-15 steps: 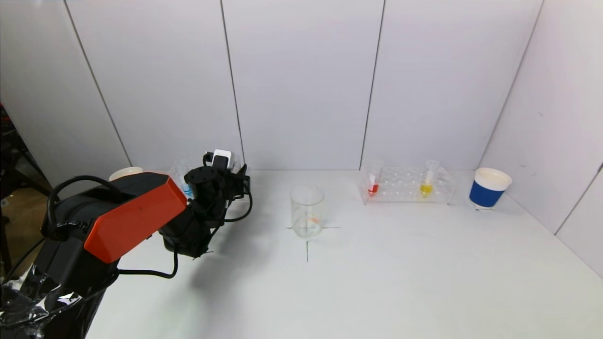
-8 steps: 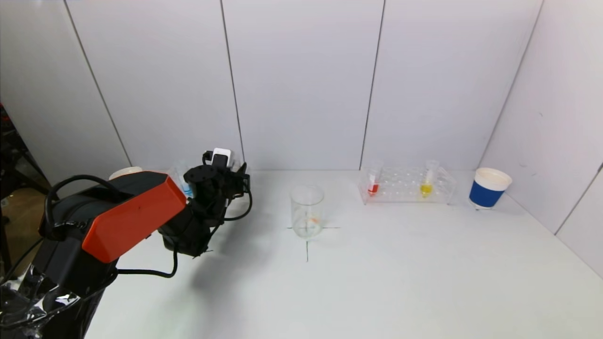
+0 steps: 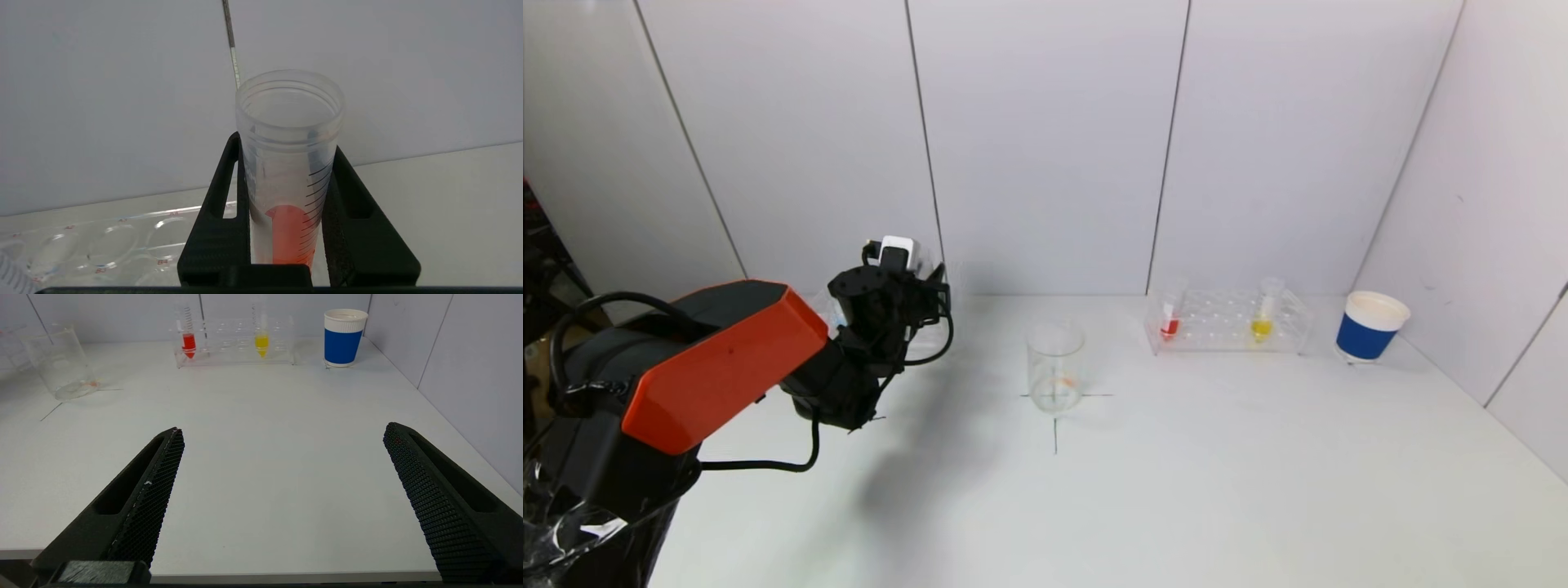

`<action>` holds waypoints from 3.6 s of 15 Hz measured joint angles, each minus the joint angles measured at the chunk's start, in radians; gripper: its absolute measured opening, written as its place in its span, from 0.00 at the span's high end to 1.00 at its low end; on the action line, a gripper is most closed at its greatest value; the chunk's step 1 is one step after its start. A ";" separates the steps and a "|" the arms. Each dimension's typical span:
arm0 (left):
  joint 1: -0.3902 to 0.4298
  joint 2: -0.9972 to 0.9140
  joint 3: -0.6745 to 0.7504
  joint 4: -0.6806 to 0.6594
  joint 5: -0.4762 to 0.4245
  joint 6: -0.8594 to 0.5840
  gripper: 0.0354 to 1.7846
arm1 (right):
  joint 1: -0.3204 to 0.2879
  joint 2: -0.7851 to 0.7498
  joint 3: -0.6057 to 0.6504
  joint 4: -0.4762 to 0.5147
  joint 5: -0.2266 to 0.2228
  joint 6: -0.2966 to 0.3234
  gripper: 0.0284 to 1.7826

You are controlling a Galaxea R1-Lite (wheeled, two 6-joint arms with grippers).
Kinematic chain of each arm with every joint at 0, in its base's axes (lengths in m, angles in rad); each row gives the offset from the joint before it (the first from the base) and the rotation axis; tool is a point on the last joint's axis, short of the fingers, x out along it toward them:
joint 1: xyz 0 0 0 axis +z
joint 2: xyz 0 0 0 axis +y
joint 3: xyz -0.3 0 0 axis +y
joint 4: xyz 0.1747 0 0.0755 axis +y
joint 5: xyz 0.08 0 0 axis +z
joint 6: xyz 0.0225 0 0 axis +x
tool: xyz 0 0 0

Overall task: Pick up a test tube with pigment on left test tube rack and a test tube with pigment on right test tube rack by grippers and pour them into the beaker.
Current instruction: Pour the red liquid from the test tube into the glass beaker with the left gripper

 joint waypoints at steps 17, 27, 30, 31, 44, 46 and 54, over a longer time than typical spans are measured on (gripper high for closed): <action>-0.002 -0.049 -0.016 0.101 -0.001 -0.010 0.74 | 0.000 0.000 0.000 0.000 0.000 0.000 0.00; -0.009 -0.169 -0.022 0.220 -0.003 -0.010 0.74 | 0.000 0.000 0.000 0.000 0.000 0.000 0.00; -0.012 -0.209 -0.024 0.287 -0.005 -0.010 0.74 | 0.000 0.000 0.000 0.000 0.000 0.000 0.00; -0.013 -0.221 -0.025 0.309 -0.006 -0.010 0.74 | 0.000 0.000 0.000 0.000 0.000 0.000 0.00; -0.094 -0.356 -0.069 0.613 -0.226 -0.010 0.74 | 0.000 0.000 0.000 0.000 0.000 0.000 0.00; -0.099 -0.366 -0.082 0.627 -0.269 -0.008 0.74 | 0.000 0.000 0.000 0.000 0.000 0.000 0.00; -0.107 -0.379 -0.129 0.726 -0.493 0.003 0.74 | -0.001 0.000 0.000 0.000 0.000 0.000 0.00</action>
